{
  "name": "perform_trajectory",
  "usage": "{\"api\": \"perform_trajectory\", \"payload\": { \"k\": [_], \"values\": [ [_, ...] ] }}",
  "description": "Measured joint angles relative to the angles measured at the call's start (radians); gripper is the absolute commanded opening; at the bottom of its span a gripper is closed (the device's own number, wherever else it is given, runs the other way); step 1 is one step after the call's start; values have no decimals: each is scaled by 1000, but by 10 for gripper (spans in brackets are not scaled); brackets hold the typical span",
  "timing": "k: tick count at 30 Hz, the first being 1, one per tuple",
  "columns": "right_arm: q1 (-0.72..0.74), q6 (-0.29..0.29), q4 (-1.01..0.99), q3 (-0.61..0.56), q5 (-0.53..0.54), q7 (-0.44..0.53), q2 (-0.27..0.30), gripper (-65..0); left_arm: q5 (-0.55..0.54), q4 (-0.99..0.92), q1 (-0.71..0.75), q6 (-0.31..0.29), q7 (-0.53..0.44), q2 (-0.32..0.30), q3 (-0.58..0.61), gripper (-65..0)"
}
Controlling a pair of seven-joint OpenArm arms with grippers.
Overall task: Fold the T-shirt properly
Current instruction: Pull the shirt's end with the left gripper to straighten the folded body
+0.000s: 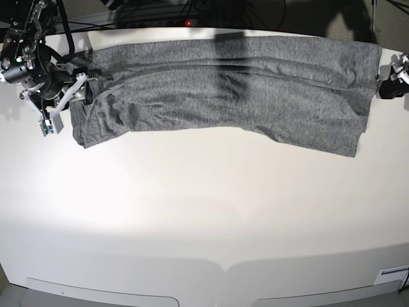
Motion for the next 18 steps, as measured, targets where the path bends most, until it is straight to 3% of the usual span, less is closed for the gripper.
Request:
{"api": "perform_trajectory", "payload": {
  "k": [7, 12, 18],
  "values": [
    [0, 0, 0, 0, 0, 0, 0, -294, -21, -18, 2, 0, 26, 15, 45, -405],
    [0, 0, 0, 0, 0, 0, 0, -294, -77, -13, -4, -3, 6, 30, 131, -405],
    [0, 0, 0, 0, 0, 0, 0, -294, -141, -12, -4, -7, 14, 30, 141, -405]
  ]
}}
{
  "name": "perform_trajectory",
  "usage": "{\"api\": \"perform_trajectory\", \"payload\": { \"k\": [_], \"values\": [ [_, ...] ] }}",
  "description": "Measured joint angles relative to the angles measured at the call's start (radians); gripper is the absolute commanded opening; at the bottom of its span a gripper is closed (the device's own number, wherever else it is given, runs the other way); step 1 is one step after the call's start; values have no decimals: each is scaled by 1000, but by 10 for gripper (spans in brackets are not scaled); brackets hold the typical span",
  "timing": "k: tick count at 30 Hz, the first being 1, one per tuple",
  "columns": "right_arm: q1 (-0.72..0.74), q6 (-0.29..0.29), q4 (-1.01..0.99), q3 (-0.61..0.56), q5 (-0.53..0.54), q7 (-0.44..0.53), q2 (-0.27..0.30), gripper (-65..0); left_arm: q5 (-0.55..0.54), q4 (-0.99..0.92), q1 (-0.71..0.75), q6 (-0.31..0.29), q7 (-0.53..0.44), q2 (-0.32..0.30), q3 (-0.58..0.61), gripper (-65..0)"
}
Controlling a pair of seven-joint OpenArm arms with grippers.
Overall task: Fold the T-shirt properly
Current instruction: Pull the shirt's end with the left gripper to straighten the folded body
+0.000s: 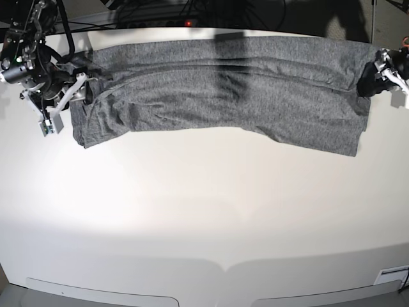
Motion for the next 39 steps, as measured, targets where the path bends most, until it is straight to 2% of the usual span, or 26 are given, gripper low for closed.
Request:
{"api": "perform_trajectory", "payload": {
  "k": [6, 11, 14, 18, 19, 22, 29, 33, 39],
  "values": [
    [0, 0, 0, 0, 0, 0, 0, -294, -38, -3, -31, 10, 12, 17, 2, -405],
    [0, 0, 0, 0, 0, -5, 0, -294, -45, -3, -63, 10, 8, 98, 2, -405],
    [0, 0, 0, 0, 0, -19, 0, -294, -39, -5, -86, 11, 13, 116, 3, -405],
    [0, 0, 0, 0, 0, -19, 0, -294, -42, -5, -97, 11, -7, 116, 2, -420],
    [0, 0, 0, 0, 0, -19, 0, -294, -40, -5, -96, 11, -7, 116, 2, -460],
    [0, 0, 0, 0, 0, -19, 0, -294, -39, -5, -95, 11, -7, 117, 3, -650],
    [0, 0, 0, 0, 0, -19, 0, -294, -40, -5, -95, 11, -14, 113, 3, -650],
    [0, 0, 0, 0, 0, -19, 0, -294, -35, -5, -95, 11, -6, 67, -13, -650],
    [0, 0, 0, 0, 0, -19, 0, -294, 108, -5, -92, 11, -51, 39, -130, -650]
  ]
}}
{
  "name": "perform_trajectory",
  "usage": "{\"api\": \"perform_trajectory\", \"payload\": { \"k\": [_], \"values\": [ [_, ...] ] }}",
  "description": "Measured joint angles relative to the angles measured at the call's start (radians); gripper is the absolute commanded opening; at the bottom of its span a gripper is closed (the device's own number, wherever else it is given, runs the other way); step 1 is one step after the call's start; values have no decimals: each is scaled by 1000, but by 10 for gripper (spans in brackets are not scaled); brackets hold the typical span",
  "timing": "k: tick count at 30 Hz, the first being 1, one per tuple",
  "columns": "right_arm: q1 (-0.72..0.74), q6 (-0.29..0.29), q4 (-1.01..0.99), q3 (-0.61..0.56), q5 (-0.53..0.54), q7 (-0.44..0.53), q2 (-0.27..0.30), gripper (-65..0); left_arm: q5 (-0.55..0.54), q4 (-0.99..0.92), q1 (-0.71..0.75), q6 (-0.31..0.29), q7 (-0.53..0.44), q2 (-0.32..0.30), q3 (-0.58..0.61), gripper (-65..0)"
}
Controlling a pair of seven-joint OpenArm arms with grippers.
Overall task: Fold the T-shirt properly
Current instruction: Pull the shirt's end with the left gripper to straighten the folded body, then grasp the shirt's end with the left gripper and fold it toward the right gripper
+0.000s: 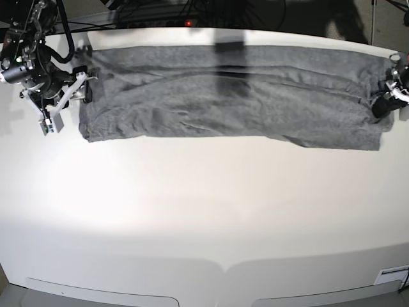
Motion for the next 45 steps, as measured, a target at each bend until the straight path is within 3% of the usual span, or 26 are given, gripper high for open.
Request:
{"api": "perform_trajectory", "payload": {
  "k": [7, 11, 15, 19, 24, 30, 35, 40, 45],
  "values": [
    [0, 0, 0, 0, 0, 0, 0, -294, -10, 0, 0, 0, -2, -46, -23, -650],
    [0, 0, 0, 0, 0, 0, 0, -294, -101, 80, 0, 24, 93, -43, -24, -650],
    [-1, 0, 0, 0, 0, 3, 0, -294, -110, 251, 45, 90, 74, 18, -23, -650],
    [0, 0, 0, 0, 0, 6, -1, -294, -10, 410, 130, 189, 24, 130, -4, -650],
    [0, 0, 0, 0, 0, 7, -1, -294, 90, 555, 166, 218, -47, 239, 150, -650],
    [0, 0, 0, 0, 0, 8, -19, -294, 295, 599, 124, 383, -87, 301, 361, -650],
    [0, 0, 0, 0, 0, 8, -24, -294, 360, 599, 78, 467, -106, 316, 507, -650],
    [0, 0, 0, 0, 0, 9, -28, -294, 424, 599, 50, 523, -106, 356, 613, -650],
    [0, 0, 0, 0, 0, 11, -28, -294, 432, 599, 42, 528, -136, 407, 675, -650]
  ]
}}
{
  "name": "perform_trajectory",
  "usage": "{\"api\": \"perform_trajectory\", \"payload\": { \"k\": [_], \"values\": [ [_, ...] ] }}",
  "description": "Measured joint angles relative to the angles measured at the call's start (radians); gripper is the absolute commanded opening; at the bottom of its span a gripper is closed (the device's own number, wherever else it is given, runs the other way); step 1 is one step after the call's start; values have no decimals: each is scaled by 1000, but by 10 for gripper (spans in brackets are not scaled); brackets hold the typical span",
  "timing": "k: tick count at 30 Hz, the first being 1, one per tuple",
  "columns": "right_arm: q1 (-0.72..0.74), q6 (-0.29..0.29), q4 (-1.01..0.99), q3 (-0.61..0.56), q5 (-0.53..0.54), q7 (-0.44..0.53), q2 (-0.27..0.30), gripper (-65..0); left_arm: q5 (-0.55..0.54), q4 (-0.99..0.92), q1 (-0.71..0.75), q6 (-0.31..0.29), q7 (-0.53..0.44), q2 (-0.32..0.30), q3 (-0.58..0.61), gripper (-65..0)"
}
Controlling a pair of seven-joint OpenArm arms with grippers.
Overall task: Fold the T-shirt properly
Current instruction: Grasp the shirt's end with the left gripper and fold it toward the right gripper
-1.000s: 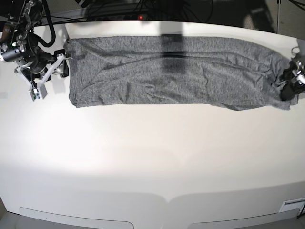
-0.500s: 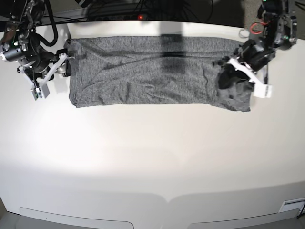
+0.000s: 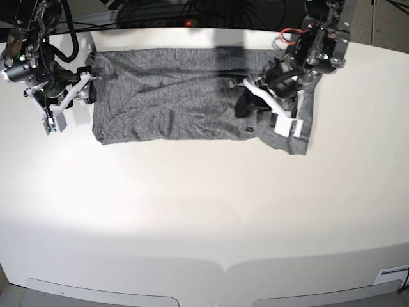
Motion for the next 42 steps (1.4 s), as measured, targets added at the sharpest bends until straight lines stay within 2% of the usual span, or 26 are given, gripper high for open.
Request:
{"api": "perform_trajectory", "payload": {
  "k": [3, 6, 9, 11, 12, 13, 16, 17, 19, 22, 28, 30, 34, 38, 42],
  "values": [
    [0, 0, 0, 0, 0, 0, 0, -294, 62, 0, -27, 0, -16, 29, 29, -650],
    [0, 0, 0, 0, 0, 0, 0, -294, 136, 0, -40, 31, -17, 50, 56, -650],
    [0, 0, 0, 0, 0, 0, 0, -294, 139, 0, -47, 29, 6, 50, 74, -642],
    [0, 0, 0, 0, 0, 0, 0, -294, 145, 0, -58, -6, 19, 49, 80, -457],
    [0, 0, 0, 0, 0, 0, 0, -294, 144, 0, -63, -35, 24, 48, 85, -388],
    [0, 0, 0, 0, 0, 0, 0, -294, 135, 0, -68, -69, 31, 48, 89, -361],
    [0, 0, 0, 0, 0, 1, 0, -294, 95, 0, -76, -175, 36, 48, 99, -358],
    [0, 0, 0, 0, 0, 0, 0, -294, 84, 3, -84, -192, 48, 48, 100, -358],
    [0, 0, 0, 0, 0, 0, 0, -294, 97, 31, -106, -188, 73, 46, 100, -358],
    [0, 0, 0, 0, 0, 0, 0, -294, 189, 105, -141, -192, 117, 22, 98, -358],
    [0, 0, 0, 0, 0, 0, 0, -294, 373, 132, -118, -196, 160, -129, 99, -358],
    [0, 0, 0, 0, 0, 0, 0, -294, 404, 132, -104, -190, 126, -174, 99, -358],
    [0, 0, 0, 0, 0, 0, 0, -294, 399, 129, -95, -139, 86, -231, 99, -358],
    [0, 0, 0, 0, 0, 0, 0, -294, 370, 60, -97, -137, 81, -238, 100, -358],
    [0, 0, 0, 0, 0, 0, 0, -294, 294, -23, -95, -185, 82, -231, 100, -359]
  ]
}}
